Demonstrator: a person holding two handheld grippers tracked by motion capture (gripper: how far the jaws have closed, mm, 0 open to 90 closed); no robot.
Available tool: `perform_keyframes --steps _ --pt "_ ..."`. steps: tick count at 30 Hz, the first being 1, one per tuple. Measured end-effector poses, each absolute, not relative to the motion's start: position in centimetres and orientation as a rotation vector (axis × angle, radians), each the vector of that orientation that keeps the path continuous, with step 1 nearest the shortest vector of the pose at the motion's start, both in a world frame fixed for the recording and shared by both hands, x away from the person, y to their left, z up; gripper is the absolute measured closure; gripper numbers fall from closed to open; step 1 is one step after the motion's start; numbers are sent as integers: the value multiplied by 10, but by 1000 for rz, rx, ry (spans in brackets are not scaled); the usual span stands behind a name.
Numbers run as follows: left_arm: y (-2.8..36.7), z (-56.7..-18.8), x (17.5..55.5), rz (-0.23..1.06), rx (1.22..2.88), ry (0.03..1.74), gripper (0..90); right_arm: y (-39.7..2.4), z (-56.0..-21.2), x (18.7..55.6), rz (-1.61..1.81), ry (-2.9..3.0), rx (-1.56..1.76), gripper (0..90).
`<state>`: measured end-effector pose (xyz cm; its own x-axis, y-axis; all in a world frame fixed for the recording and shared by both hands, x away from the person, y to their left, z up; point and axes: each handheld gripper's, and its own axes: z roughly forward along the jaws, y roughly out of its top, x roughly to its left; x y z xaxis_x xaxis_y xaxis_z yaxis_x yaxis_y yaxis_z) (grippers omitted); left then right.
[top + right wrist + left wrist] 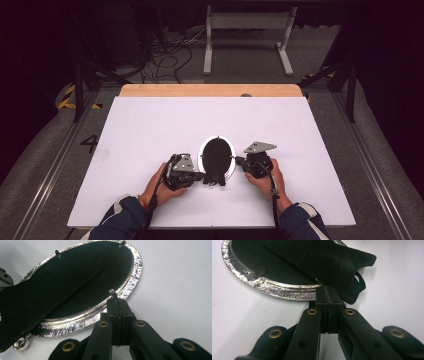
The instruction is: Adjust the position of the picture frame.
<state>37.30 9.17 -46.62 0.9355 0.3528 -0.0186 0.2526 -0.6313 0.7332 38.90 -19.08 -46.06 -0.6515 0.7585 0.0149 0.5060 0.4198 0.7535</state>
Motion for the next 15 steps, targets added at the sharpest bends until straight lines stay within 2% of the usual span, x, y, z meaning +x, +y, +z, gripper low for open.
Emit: perform_keyframes --steps 15 --pt "92 -465 374 167 2298 403 890 -192 -461 388 1075 2354 1072 881"
